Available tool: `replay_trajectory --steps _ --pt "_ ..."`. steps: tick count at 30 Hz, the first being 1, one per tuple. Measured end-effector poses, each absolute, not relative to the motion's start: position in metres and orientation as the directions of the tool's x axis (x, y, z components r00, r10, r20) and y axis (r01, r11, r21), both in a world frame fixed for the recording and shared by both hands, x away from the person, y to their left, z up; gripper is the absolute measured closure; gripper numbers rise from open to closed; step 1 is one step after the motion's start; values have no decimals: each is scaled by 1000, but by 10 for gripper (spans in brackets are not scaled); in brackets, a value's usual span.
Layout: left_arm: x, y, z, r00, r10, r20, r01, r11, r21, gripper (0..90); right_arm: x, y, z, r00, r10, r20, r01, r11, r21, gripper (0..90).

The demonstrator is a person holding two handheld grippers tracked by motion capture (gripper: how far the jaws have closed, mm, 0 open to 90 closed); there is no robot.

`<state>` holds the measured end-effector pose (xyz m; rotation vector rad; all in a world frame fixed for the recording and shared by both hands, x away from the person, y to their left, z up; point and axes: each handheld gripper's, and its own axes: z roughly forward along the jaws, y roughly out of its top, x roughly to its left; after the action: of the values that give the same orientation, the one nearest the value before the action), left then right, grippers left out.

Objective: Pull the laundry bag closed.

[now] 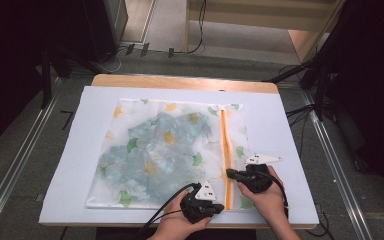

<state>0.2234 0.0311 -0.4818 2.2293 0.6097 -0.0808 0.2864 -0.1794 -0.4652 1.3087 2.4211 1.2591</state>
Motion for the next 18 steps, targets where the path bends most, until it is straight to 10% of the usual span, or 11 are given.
replay_trajectory --steps 18 --pt "228 33 -482 858 452 -243 477 -529 702 900 291 -174 -474 -635 720 280 649 300 699 900"
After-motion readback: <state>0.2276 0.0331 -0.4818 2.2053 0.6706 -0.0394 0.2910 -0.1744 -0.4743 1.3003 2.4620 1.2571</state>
